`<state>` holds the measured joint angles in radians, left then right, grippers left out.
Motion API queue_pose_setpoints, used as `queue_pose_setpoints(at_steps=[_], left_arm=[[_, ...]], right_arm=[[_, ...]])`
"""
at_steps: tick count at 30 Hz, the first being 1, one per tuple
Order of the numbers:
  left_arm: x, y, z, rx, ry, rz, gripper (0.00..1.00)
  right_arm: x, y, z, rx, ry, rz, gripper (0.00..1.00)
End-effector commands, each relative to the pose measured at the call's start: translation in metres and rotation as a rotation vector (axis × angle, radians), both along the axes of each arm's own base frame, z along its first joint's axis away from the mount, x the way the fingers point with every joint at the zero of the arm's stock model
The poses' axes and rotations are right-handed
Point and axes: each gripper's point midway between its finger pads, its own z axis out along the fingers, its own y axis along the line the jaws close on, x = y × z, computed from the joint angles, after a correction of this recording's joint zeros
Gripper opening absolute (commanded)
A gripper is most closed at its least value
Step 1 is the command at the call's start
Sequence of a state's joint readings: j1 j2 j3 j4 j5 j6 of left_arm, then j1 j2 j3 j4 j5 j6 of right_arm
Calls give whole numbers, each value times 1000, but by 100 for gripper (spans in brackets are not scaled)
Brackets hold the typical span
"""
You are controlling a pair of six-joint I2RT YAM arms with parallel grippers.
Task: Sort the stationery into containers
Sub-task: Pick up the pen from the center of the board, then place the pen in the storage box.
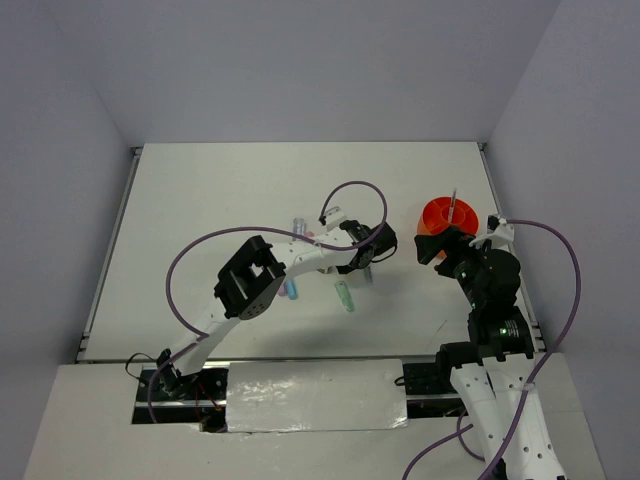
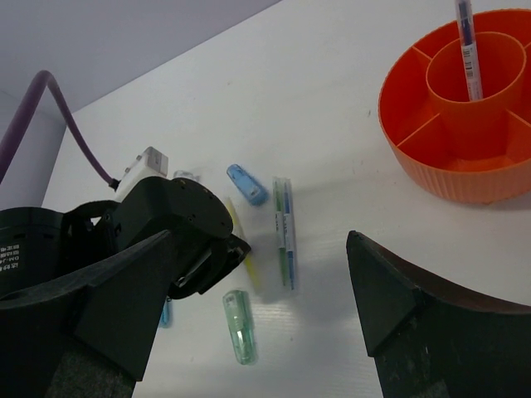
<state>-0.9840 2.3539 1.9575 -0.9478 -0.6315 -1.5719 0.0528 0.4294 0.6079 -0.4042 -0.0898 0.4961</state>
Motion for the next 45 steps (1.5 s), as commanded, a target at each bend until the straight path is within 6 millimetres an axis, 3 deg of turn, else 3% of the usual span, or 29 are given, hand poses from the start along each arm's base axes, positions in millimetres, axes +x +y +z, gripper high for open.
queue_pose_setpoints(at_steps=[1,8,13,14,16,17,19,20,21,22,23,25,26,28,29,31,34,38,39,45], left_arm=[[-16,7,-25,4,80,3,27],[-15,13,-8,-16,48,25,14],[-11,9,14,-62,8,11,0],[-7,2,30,-104,-29,0,0],[-6,0,44,-113,-60,-40,0],[-3,-2,67,-141,-112,-60,0],[-1,-14,88,-166,-192,-158,0],[-2,-18,118,-206,-254,-199,0],[1,-25,128,-205,-326,-291,0],[-7,-33,139,-218,-367,-350,0],[-12,-35,170,-261,-436,-399,0],[-27,-47,178,-300,-517,-547,0],[-35,-46,202,-357,-568,-587,0],[-55,-55,204,-447,-620,-731,0],[-66,-49,204,-444,-642,-811,0],[-86,-61,225,-540,-705,-946,0],[-105,-61,234,-558,-742,-1085,0],[-115,-63,231,-550,-732,-1162,0],[-118,-61,225,-557,-729,-1169,0],[-125,-54,235,-593,-788,-1184,0]], right_arm=[[3,5,14,15,-49,21,90],[2,2,17,6,-56,7,90],[5,3,11,-10,-41,23,90],[7,4,7,-11,-32,26,90],[8,10,4,-14,-19,61,90],[10,13,1,-18,-13,83,90],[9,25,2,-10,-16,159,90],[11,29,5,-5,-27,183,90],[11,33,6,2,-33,205,90],[10,40,9,17,-37,239,90],[12,42,12,24,-46,254,90],[12,47,17,49,-51,275,90],[13,52,20,61,-59,299,90],[13,59,23,92,-65,325,90],[11,65,28,104,-83,360,90],[10,75,32,128,-85,411,89],[6,96,38,151,-88,499,88],[6,114,35,137,-72,520,84],[10,114,32,129,-65,496,82],[14,119,8,130,4,468,62]])
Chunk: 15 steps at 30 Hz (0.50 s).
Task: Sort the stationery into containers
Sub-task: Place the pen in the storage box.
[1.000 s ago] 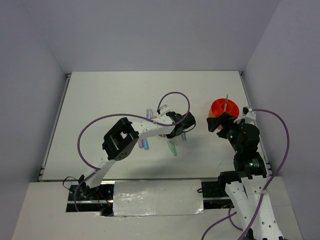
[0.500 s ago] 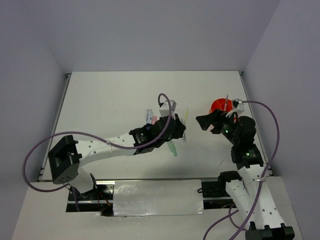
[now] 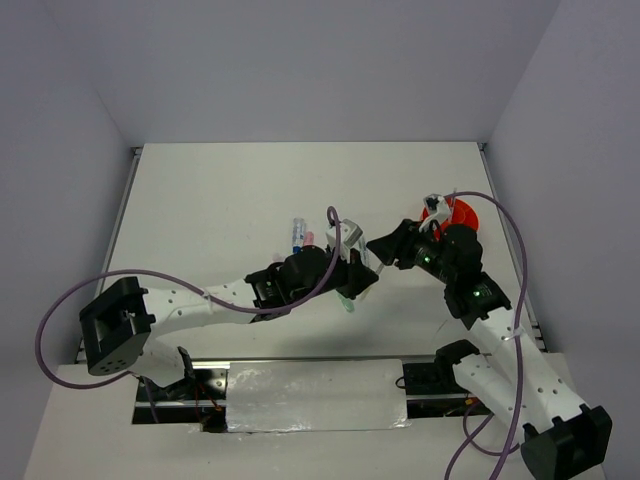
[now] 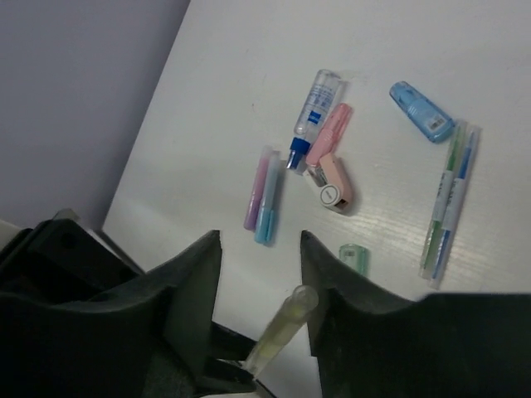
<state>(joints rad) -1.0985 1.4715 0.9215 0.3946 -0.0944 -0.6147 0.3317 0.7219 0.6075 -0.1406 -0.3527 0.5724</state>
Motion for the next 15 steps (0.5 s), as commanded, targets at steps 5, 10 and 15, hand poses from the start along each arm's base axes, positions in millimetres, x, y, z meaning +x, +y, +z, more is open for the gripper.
queue_pose_setpoints(at_steps=[5,10,15], left_arm=[[-2,8,48,-116,-134,-19,33],[17,30,39,-63,-97,110,82],[37,64,14,89,1,296,99]], right_arm=[[5,-4,25,27,-108,-39,0],[13,-7,42,8,-171,-58,0],[66,-68,62,-238,-252,-403,0]])
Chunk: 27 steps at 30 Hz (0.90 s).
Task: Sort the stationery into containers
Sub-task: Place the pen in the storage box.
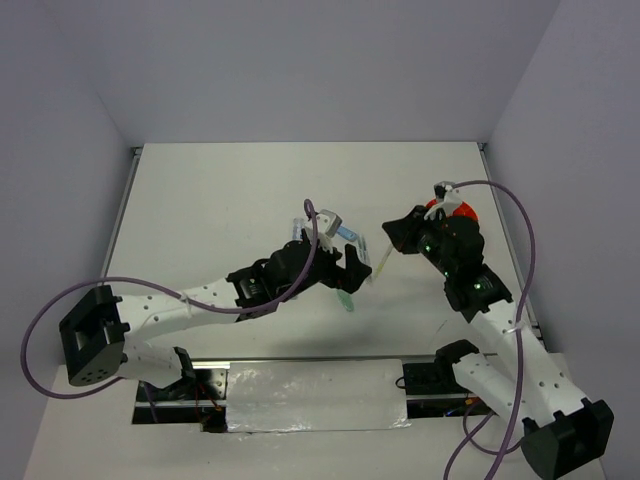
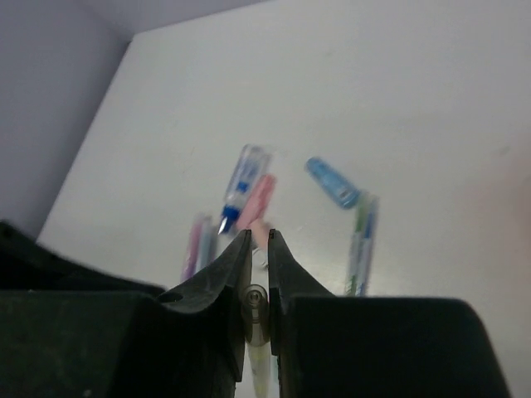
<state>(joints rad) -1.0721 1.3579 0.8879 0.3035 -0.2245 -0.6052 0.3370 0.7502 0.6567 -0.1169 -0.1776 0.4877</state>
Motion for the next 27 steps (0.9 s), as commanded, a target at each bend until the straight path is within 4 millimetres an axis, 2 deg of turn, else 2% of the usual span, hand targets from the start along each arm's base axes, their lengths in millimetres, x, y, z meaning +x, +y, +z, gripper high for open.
queue_pose_setpoints(at_steps=[1,2,3,4,5,6,7,9,10,14,18,27], left_arm=[[22,32,0,89,42,190,99],[19,40,-16,162,72,194,99],[18,41,-20,186,80,190,99],[15,42,-27,219,94,170,99],[12,44,-36,257,101,152,99],[9,43,-39,269,106,135,99],[7,41,-44,286,115,120,99],[4,42,-53,317,133,102,99],[2,42,-60,328,142,93,99],[-2,40,-69,329,133,56,99],[-6,30,-66,308,133,-2,99],[-12,26,-58,283,104,-56,99]], right_arm=[[46,-61,52,-192,-176,-335,0],[53,-78,58,-236,-198,-415,0],[61,-108,57,-301,-203,-544,0],[66,-120,69,-282,-255,-610,0],[67,-131,73,-280,-282,-675,0],[67,-151,65,-306,-275,-783,0],[69,-161,79,-284,-332,-843,0],[77,-177,79,-312,-333,-932,0],[76,-191,88,-323,-349,-1015,0],[94,-224,88,-356,-356,-1131,0],[114,-245,61,-418,-288,-1194,0],[134,-252,46,-403,-296,-1147,0]])
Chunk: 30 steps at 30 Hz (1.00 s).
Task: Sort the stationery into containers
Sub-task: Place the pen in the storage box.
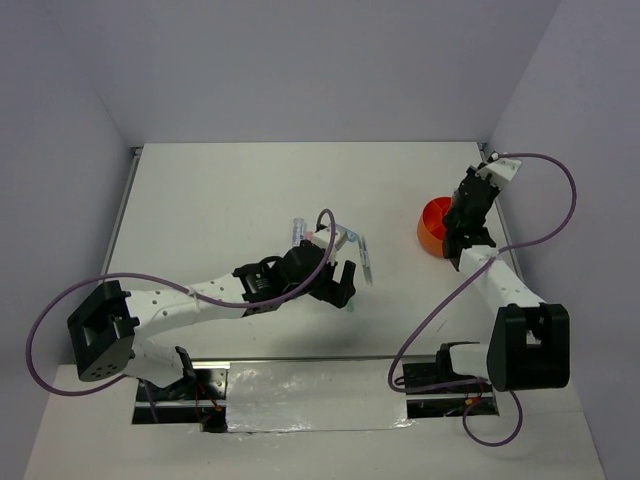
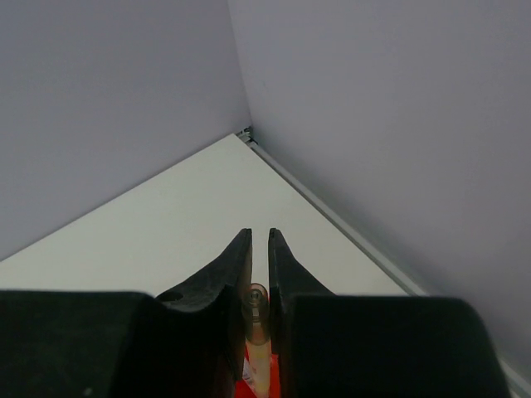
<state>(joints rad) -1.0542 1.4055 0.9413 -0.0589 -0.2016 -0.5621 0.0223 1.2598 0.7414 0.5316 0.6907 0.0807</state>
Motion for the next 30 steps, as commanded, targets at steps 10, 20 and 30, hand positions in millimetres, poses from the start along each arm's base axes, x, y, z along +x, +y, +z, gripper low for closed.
queue_pose_setpoints(at_steps=[10,20,30], left_arm=[[10,-23,23,-88,-28,-17,99],[53,-44,0,12,70,195,99],[102,-47,-68,232,163,435,84]], right_arm=[[24,1,1,60,-53,16,10],[10,15,26,185,-102,74,90],[-19,100,49,310,116,396,92]])
